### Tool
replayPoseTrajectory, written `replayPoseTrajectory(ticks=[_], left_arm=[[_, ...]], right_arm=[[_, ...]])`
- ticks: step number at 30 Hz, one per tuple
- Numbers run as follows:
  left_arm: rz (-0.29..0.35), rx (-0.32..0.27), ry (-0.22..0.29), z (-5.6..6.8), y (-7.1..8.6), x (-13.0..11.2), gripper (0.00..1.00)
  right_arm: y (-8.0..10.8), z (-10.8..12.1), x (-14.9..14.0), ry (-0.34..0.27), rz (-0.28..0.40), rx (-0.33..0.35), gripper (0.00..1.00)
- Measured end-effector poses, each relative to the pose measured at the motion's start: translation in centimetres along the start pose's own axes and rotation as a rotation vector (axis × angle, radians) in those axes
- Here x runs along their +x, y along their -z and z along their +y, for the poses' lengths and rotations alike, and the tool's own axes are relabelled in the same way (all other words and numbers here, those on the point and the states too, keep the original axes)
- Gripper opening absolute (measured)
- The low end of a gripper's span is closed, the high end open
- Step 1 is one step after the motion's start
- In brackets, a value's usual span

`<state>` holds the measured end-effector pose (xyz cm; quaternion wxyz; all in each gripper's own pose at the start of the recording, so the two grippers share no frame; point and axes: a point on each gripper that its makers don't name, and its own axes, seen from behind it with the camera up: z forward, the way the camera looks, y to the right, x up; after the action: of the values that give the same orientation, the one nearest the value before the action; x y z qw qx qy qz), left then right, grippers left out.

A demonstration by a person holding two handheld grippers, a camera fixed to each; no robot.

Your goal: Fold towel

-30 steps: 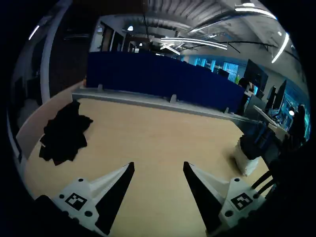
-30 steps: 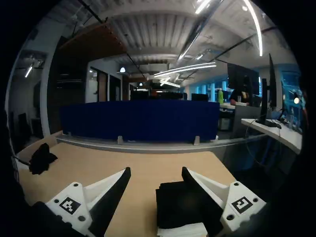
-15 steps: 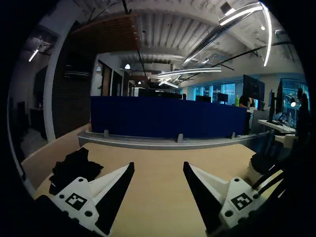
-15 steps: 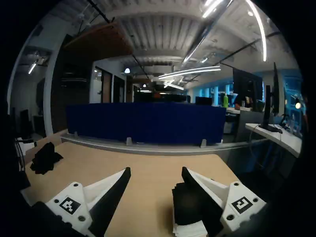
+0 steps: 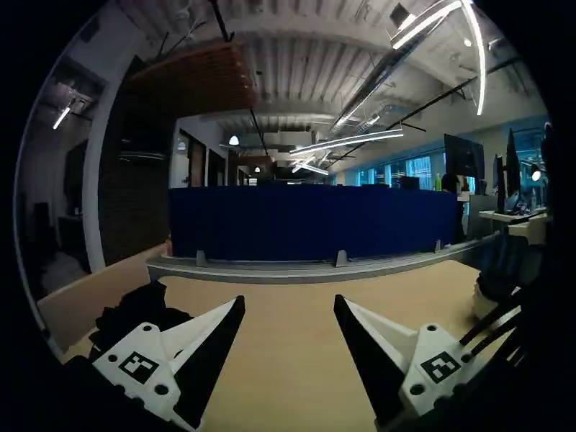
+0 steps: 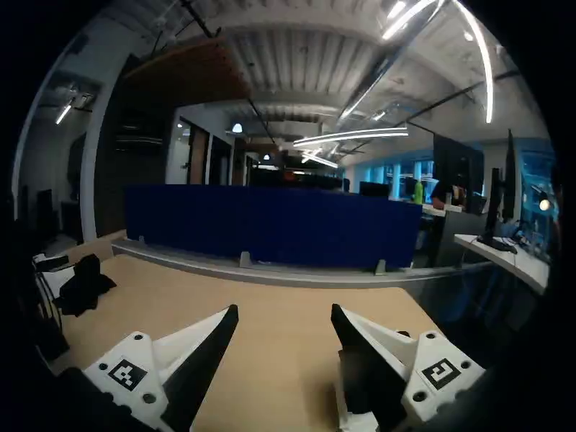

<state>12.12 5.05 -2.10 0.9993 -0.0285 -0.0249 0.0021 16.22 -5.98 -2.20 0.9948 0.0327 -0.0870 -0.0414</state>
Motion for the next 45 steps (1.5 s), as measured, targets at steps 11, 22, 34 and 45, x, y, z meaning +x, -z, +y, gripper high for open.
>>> replayPoseTrajectory(ticks=[11,22,34,45], left_arm=[[0.071,0.066,-0.072,-2.6,-0.5,-4.3,0.91],[0.097,0.063,-0.051,-3.7,-1.2,-8.9,0.91],[0.076,0.066,0.001,-4.8,-2.0,-11.4,0.91],[0.052,0.049,0.006,-4.6,-2.6,-12.0,0.91]], right_arm=[[-3.0,-2.9,-3.1,0.060,-0.041,0.034,1.00],[-3.9,-4.5,-5.6,0.074,-0.060,0.038,1.00],[-4.0,-4.0,-5.8,0.075,-0.059,0.018,1.00],[-3.8,-3.7,-6.3,0.075,-0.062,0.023,1.00]])
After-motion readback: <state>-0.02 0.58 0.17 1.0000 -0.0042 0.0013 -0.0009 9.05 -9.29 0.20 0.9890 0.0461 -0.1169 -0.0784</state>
